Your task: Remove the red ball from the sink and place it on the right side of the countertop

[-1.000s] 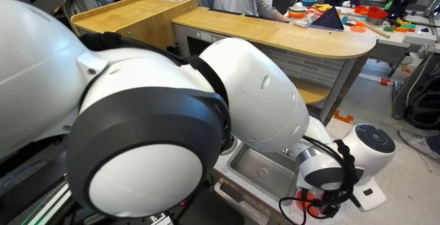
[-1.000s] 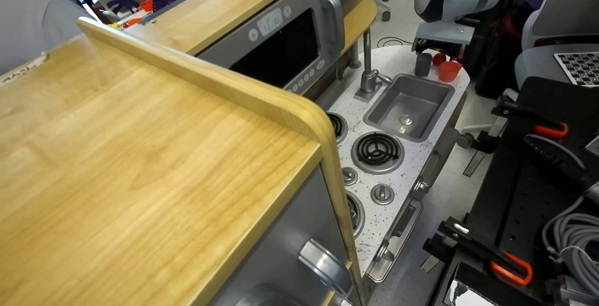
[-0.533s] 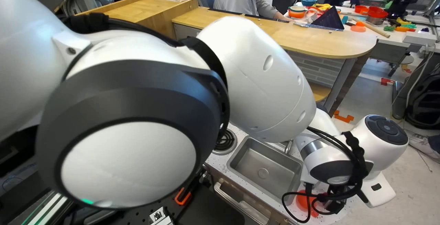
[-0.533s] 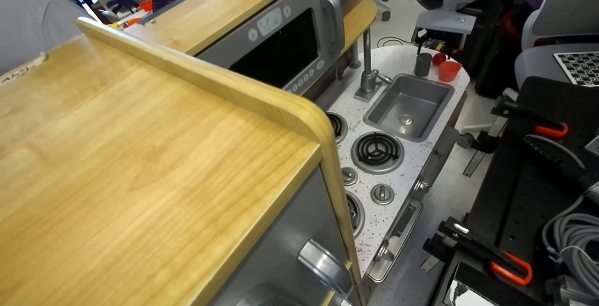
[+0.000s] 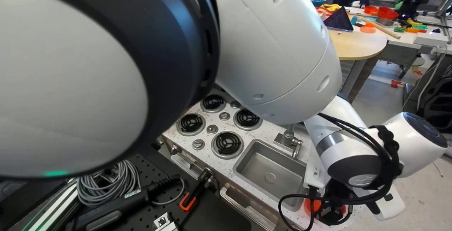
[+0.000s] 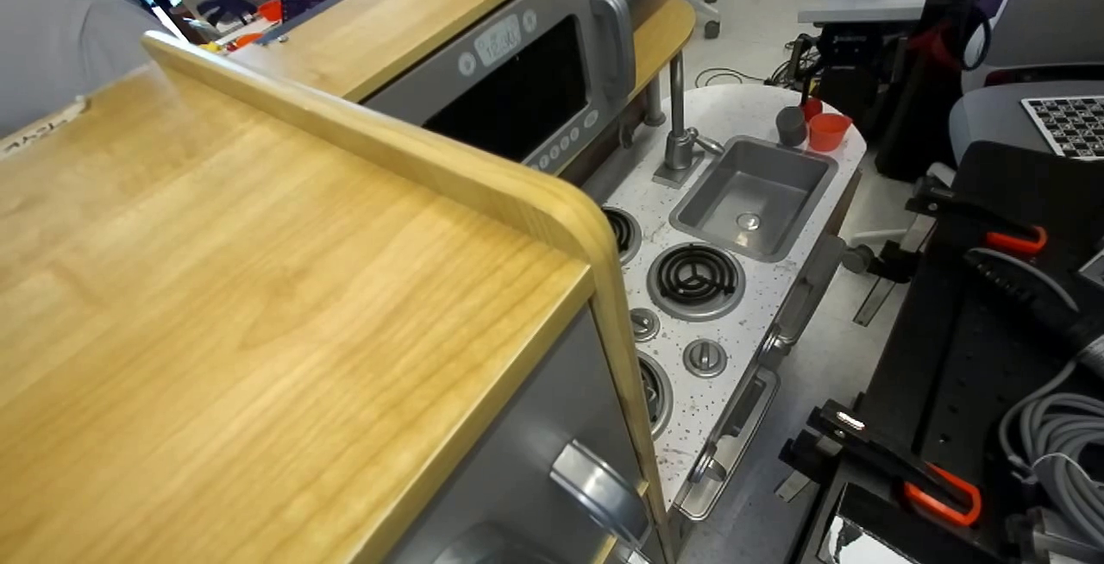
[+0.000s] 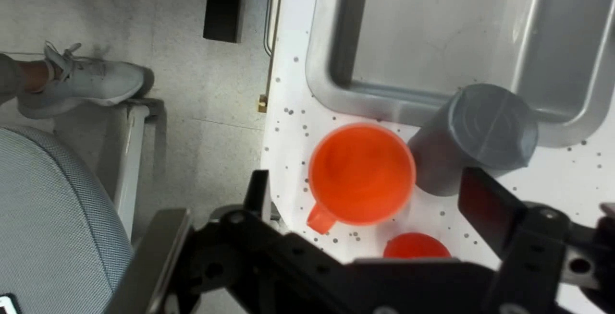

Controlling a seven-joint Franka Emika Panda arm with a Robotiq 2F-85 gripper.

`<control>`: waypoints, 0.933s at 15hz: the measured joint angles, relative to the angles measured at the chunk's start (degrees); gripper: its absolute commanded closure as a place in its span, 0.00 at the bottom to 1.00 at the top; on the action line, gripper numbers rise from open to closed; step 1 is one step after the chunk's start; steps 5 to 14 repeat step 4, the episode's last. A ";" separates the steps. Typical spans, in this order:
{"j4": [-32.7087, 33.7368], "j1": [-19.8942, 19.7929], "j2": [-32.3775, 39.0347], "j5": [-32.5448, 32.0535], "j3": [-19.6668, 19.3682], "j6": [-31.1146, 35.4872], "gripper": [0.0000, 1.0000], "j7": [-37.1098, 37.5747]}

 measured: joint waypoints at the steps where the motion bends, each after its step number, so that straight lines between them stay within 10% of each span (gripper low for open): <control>1: -1.01 0.01 -0.85 0.00 0.02 -0.12 0.00 -0.29; 14: -2.15 0.04 -1.48 0.00 0.08 -0.12 0.00 -0.49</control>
